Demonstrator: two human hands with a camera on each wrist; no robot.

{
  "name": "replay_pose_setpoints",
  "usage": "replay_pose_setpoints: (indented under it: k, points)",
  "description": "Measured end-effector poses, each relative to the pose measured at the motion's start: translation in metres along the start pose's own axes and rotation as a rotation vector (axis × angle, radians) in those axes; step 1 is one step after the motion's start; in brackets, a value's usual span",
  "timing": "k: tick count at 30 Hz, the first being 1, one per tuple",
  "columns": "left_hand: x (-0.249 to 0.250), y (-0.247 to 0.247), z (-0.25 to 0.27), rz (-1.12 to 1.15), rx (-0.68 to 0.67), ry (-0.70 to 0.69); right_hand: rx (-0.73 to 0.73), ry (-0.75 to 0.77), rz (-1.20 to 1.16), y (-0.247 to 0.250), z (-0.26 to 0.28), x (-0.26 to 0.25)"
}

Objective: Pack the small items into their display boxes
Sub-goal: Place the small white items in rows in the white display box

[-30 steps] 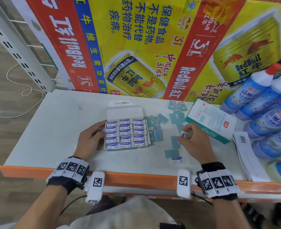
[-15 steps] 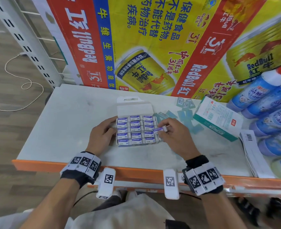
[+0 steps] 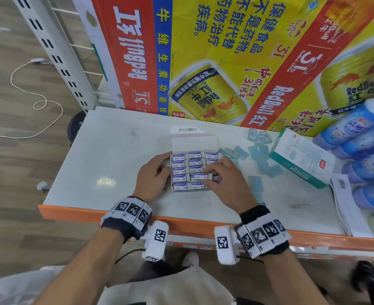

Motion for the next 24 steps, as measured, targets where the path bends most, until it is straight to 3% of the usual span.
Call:
replay_pose_setpoints:
  k: [24]
  points:
    - [0.002,-0.007,0.013,-0.057,0.210,0.028,-0.116,0.178,0.106,0.000,-0.001,0.000]
Point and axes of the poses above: each hand's wrist, its own z-axis away from the middle knuckle, its own y-axis out of the back of the hand, x = y × z, the point moved 8 cm from there along -z, towards the middle knuckle, and after that the axes turned 5 degrees about -z, right-handed, at the moved point
